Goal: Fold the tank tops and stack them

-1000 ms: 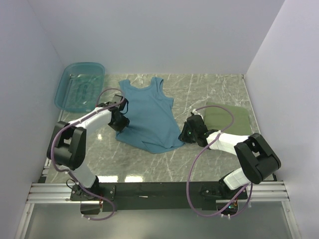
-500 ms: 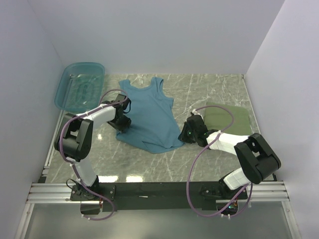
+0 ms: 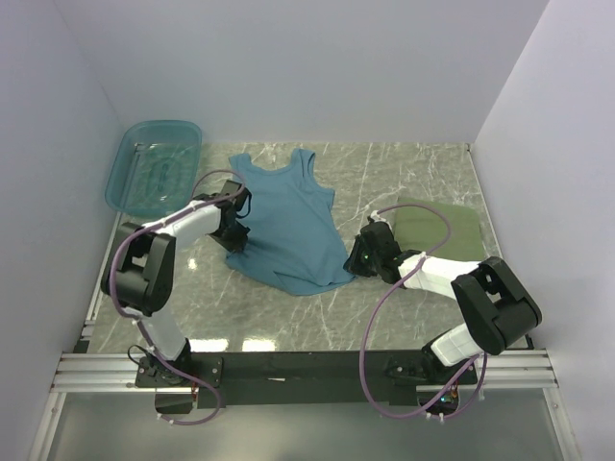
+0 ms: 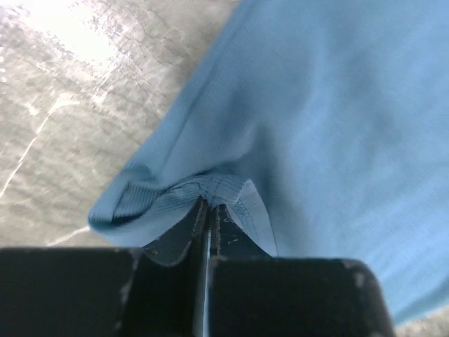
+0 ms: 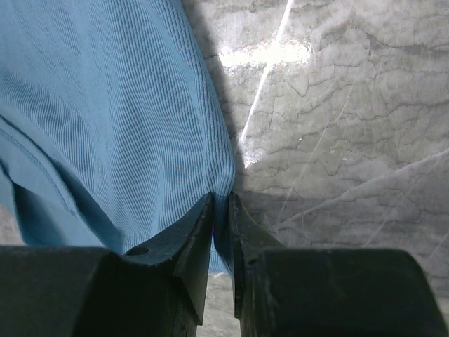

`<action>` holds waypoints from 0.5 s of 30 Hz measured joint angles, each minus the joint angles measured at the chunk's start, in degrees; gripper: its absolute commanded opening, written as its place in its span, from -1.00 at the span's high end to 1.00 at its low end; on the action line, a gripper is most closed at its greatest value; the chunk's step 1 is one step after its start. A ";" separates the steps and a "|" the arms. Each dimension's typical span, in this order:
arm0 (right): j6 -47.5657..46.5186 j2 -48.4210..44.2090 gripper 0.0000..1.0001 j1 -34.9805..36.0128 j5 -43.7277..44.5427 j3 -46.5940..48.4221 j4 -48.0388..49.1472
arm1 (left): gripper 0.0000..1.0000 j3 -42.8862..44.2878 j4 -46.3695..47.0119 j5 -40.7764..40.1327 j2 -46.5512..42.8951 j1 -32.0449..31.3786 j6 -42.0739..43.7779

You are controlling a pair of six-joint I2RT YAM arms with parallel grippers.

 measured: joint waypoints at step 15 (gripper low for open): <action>0.00 0.02 0.57 -0.11 -0.20 -0.04 0.07 | 0.99 -13.22 2.08 2.99 -19.82 -0.07 4.07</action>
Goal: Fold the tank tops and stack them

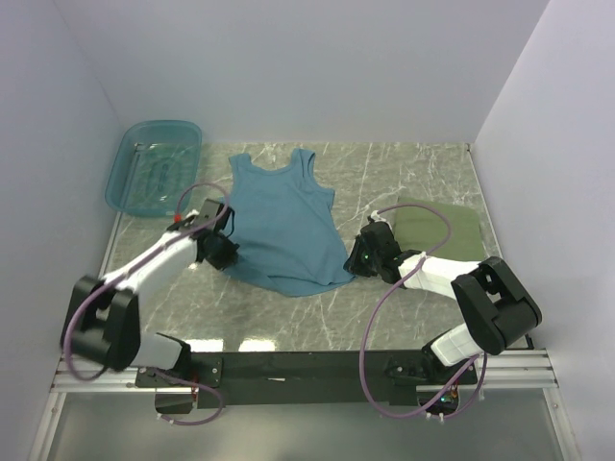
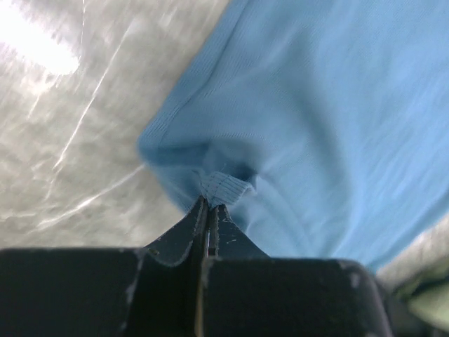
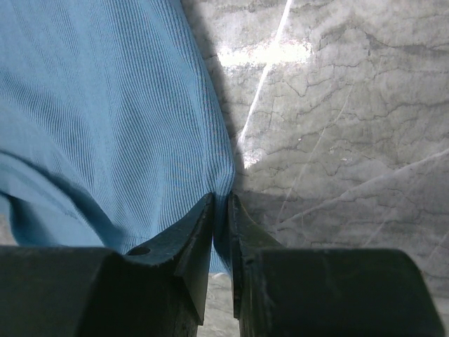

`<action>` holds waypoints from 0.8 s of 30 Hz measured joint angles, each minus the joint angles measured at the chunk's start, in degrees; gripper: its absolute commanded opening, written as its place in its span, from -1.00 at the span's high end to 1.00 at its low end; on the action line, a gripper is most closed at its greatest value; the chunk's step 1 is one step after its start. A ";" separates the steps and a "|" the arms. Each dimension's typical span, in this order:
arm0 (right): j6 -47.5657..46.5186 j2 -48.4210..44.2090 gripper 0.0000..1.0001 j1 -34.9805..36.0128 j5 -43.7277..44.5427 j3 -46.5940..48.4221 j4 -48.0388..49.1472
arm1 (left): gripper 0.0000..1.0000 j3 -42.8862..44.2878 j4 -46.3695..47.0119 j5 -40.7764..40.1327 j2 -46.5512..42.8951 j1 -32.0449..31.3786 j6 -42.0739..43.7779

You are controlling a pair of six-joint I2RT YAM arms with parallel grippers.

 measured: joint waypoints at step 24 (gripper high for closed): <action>0.52 -4.42 0.17 -0.13 0.07 -1.22 -5.42 | 0.02 -25.31 -9.25 11.08 -27.61 -0.37 1.05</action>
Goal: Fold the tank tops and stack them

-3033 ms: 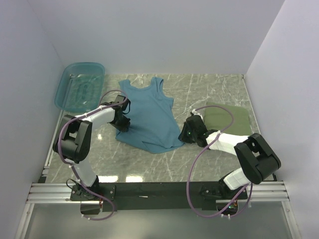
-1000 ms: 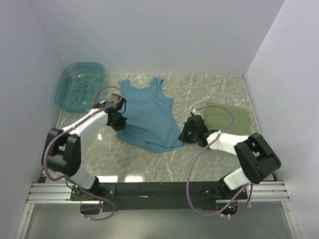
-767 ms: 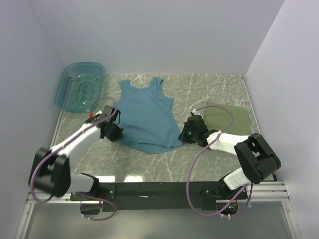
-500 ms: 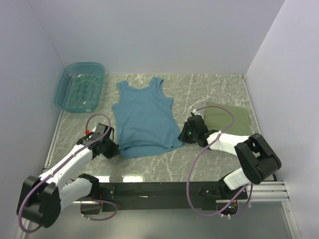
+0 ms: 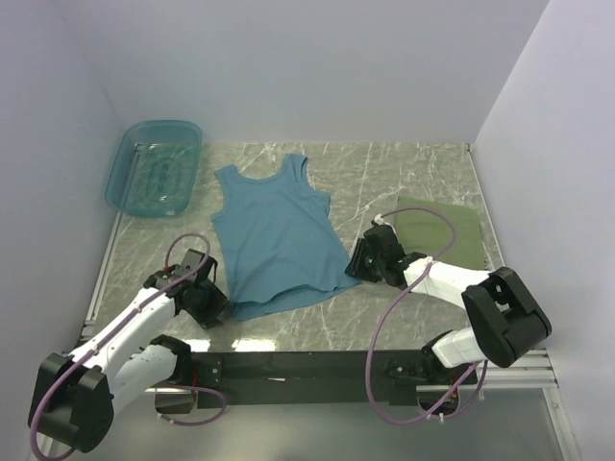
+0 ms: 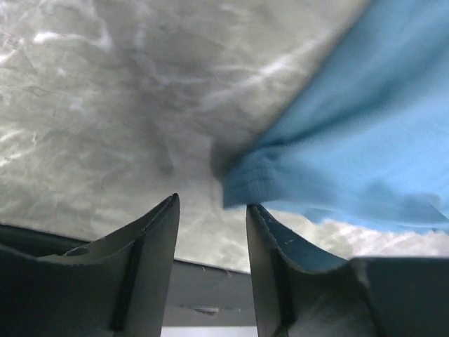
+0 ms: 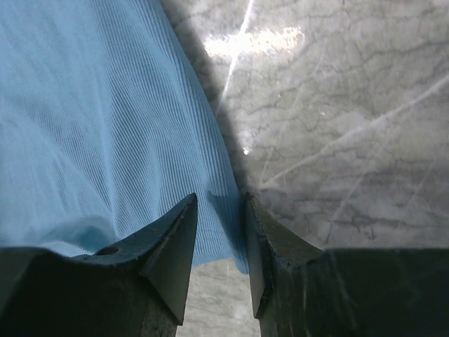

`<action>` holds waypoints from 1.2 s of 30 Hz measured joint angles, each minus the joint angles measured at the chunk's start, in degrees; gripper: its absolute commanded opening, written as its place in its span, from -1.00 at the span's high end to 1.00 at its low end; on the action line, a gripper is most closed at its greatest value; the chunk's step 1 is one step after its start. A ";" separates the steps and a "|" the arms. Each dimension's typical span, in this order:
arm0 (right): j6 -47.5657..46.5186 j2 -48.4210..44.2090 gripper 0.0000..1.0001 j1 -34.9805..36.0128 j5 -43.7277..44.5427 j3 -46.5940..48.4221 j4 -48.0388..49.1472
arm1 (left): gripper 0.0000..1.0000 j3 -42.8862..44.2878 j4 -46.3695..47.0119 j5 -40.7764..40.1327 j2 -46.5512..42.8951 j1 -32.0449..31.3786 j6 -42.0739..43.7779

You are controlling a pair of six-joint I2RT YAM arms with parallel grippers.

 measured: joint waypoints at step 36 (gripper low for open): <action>4.28 -2.56 0.19 -0.13 -2.38 -5.11 5.88 | 0.56 18.80 12.52 -9.18 31.32 6.64 14.32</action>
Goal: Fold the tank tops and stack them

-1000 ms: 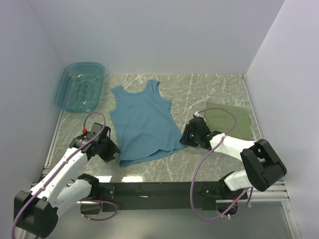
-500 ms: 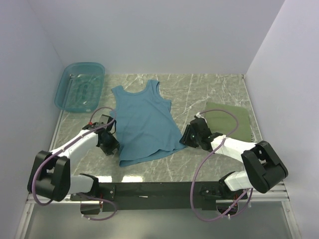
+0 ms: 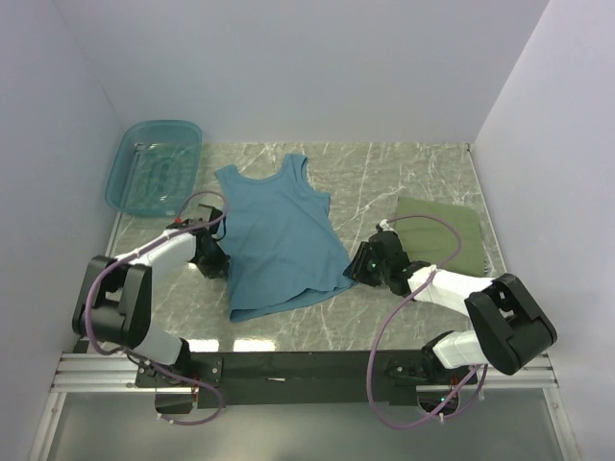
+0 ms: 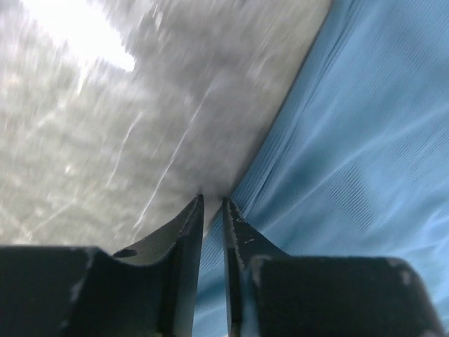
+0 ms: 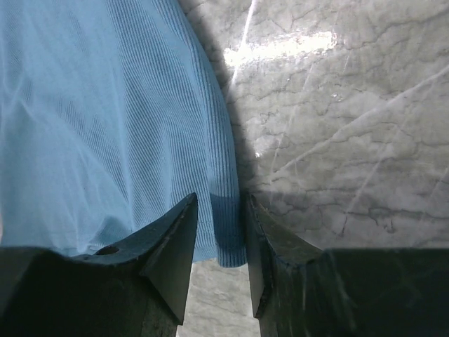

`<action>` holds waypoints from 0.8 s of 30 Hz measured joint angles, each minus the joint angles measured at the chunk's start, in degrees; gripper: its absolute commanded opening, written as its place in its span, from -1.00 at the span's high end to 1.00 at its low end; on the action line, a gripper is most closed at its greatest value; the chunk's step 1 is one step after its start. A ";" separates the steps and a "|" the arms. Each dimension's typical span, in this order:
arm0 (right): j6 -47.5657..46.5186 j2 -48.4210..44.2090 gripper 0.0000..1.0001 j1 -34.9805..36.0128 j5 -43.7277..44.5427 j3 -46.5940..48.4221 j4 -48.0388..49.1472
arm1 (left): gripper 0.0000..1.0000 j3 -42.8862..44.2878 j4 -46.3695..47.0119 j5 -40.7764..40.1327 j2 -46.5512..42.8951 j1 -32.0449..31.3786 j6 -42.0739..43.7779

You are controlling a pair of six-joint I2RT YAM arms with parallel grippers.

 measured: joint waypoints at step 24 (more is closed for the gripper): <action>-0.57 9.60 0.67 -5.92 -2.05 8.15 -0.48 | 0.99 47.67 2.58 3.06 38.56 8.37 2.01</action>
